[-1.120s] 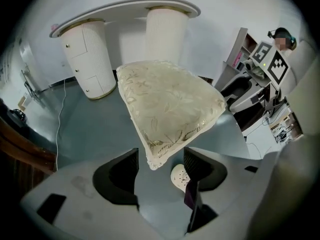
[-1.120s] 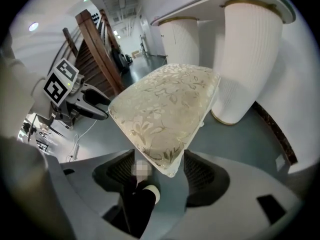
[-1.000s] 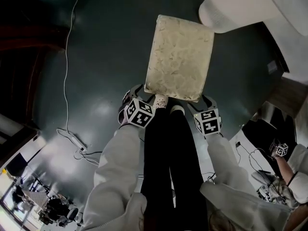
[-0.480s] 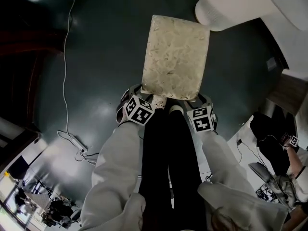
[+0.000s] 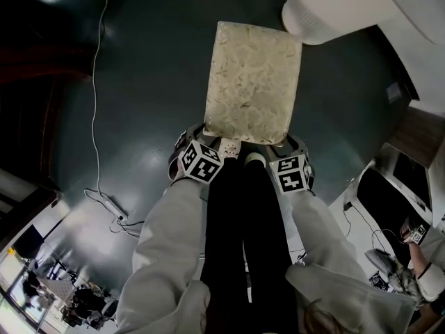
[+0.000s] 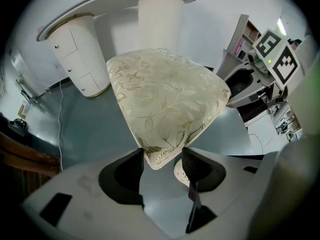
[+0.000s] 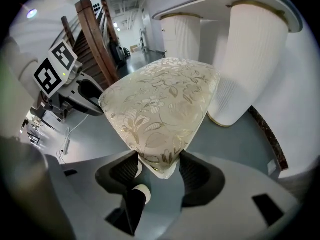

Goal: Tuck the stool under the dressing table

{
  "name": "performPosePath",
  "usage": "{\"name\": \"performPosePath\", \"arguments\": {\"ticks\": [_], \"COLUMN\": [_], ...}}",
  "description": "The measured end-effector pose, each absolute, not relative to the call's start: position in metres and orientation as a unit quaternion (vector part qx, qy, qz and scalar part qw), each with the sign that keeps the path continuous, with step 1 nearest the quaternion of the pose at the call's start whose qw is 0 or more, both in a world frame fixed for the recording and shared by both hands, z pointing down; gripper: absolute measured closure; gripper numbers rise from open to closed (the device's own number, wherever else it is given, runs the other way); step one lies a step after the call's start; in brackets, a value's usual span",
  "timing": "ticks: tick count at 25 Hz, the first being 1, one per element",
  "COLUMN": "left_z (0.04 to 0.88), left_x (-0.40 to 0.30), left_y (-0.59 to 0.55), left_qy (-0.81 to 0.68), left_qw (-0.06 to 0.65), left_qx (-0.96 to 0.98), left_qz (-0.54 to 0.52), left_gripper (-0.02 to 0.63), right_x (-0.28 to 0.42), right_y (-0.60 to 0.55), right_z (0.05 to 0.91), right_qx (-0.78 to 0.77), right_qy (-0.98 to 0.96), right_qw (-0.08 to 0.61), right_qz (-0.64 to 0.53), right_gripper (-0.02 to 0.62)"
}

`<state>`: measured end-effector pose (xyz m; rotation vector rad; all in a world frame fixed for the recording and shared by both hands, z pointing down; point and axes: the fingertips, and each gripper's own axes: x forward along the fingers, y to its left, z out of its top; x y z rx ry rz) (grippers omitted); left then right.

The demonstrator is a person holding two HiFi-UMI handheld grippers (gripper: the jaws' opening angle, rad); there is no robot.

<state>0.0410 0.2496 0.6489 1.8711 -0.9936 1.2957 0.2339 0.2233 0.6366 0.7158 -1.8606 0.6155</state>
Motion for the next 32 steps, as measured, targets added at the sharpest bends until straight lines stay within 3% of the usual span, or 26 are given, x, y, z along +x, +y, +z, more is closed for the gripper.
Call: {"name": "performPosePath", "arguments": {"ticks": [32], "left_z": [0.65], "left_x": [-0.015], "left_y": [0.143], "left_qy": [-0.403], "left_qw": [0.314], "left_qx": [0.71], "left_qz": [0.485], "left_gripper": [0.371], "right_x": [0.177], "right_y": [0.11], "right_z": [0.64], "right_qx": [0.291], "right_qy": [-0.788], "right_qw": [0.489], "right_qz": [0.237], "right_gripper": [0.282]}}
